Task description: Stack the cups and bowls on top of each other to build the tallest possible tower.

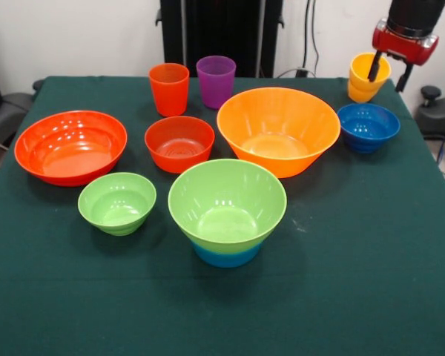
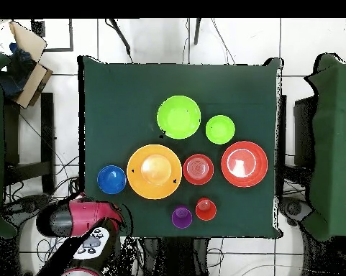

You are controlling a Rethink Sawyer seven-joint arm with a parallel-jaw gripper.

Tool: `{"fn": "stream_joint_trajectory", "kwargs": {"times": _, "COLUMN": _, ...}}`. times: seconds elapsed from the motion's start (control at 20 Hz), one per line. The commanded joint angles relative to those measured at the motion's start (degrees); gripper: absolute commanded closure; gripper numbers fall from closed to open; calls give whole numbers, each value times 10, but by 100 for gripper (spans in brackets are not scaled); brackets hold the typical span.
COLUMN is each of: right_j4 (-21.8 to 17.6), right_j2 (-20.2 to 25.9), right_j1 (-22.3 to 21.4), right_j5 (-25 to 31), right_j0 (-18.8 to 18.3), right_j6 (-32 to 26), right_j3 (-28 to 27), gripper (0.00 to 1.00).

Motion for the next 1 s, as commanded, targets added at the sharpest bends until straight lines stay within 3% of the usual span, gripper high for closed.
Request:
{"fn": "stream_joint_trajectory", "kwargs": {"times": 0.05, "right_j4": -9, "right_j2": 63, "right_j1": 31, "right_j5": -16, "right_j0": -5, "right_j6": 63, "right_j3": 57, "gripper": 0}}
{"fn": "stream_joint_trajectory", "kwargs": {"times": 0.5, "right_j4": -10, "right_j2": 85, "right_j1": 16, "right_j5": -6, "right_j0": -30, "right_j6": 53, "right_j3": 85, "gripper": 0}}
{"fn": "stream_joint_trajectory", "kwargs": {"times": 1.0, "right_j4": -27, "right_j2": 87, "right_j1": 26, "right_j5": -60, "right_j0": -35, "right_j6": 50, "right_j3": 92, "gripper": 0}}
